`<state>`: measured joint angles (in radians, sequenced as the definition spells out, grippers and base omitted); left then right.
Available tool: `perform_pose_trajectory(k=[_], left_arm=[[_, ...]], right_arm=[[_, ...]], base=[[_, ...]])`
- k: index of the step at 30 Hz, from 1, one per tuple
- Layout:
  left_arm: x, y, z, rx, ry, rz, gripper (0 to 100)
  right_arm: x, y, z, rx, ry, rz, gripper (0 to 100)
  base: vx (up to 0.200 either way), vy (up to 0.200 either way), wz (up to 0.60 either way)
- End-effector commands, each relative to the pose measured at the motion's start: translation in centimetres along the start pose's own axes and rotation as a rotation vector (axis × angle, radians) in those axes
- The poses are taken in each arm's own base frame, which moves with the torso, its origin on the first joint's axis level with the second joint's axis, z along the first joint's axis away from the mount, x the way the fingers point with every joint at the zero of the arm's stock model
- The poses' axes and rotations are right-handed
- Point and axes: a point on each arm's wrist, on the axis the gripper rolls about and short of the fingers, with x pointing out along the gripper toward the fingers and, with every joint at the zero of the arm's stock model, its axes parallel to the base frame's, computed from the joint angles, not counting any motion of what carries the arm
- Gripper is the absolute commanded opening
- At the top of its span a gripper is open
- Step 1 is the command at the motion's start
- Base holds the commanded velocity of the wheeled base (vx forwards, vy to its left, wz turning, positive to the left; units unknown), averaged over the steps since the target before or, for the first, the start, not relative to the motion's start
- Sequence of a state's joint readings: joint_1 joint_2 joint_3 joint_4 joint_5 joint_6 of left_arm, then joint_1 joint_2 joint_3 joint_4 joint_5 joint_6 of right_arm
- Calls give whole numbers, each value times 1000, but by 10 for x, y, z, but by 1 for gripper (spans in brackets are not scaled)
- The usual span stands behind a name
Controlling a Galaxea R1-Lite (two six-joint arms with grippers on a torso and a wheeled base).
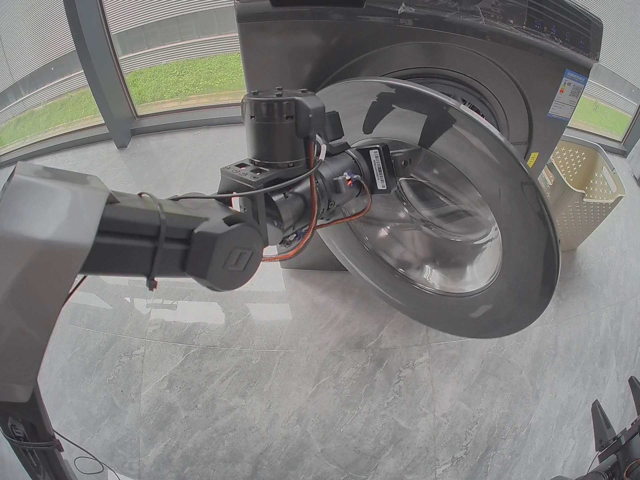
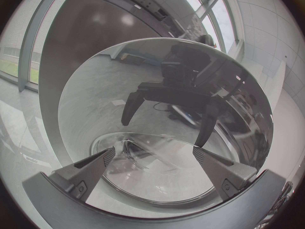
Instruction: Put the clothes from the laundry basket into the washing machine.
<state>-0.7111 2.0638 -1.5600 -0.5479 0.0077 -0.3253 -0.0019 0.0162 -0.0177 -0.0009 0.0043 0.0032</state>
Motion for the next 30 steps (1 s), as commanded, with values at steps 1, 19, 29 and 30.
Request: perform_pose_trajectory(k=[1, 19, 29, 30], left_arm=[[23, 12, 0, -32, -66, 56, 100], [-102, -13, -2, -26, 94, 54, 100], [-272, 1, -18, 113, 108, 51, 100], [-284, 3, -21, 129, 104, 56, 100]], right_arm=[[0, 0, -5, 0, 1, 1, 100], [0, 0, -5, 0, 1, 1, 100], [0, 0, -5, 0, 1, 1, 100], [0, 0, -5, 0, 1, 1, 100]], base=[[0, 0, 0], [0, 0, 0], [0, 0, 0], [0, 0, 0]])
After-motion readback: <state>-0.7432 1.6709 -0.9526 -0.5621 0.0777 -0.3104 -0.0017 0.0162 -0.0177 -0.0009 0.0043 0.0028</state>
